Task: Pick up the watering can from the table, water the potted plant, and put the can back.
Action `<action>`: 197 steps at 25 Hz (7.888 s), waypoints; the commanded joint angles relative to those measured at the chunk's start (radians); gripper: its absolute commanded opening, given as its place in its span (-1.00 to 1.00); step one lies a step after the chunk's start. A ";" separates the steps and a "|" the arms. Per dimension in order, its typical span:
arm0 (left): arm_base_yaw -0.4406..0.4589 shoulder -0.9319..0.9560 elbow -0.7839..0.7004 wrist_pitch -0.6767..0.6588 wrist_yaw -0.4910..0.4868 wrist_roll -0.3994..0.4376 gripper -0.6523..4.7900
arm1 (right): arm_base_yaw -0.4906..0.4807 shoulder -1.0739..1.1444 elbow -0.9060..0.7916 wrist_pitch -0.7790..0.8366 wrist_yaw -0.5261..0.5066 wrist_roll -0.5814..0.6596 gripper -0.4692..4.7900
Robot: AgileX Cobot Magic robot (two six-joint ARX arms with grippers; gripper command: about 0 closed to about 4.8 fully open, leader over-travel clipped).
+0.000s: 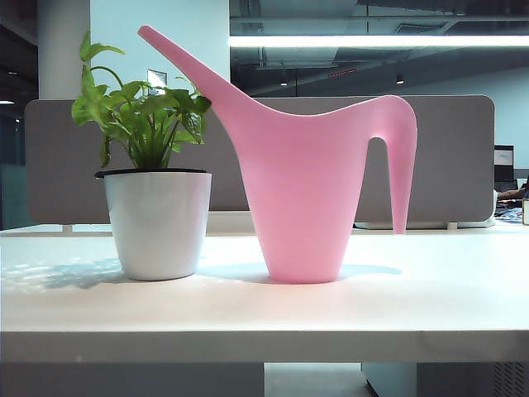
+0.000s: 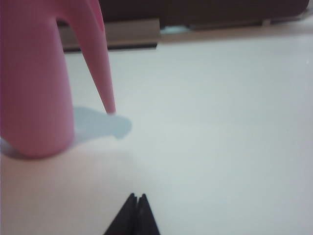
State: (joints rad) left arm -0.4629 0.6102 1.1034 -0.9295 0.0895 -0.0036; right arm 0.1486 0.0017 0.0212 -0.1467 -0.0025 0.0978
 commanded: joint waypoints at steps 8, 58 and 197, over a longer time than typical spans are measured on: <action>0.000 0.000 0.005 0.010 0.001 0.003 -0.75 | 0.002 0.181 0.652 0.401 0.337 -0.288 -0.83; 0.001 0.002 -0.011 0.010 0.001 0.003 -0.75 | 0.269 1.669 0.304 1.509 0.251 -0.075 0.21; 0.002 0.000 -0.015 0.010 0.002 0.003 -0.75 | -0.034 1.501 1.192 0.520 -0.166 -0.453 -0.84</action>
State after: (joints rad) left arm -0.4622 0.6109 1.0866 -0.9318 0.0891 -0.0006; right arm 0.1059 1.5501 1.1748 0.3977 -0.2401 -0.2989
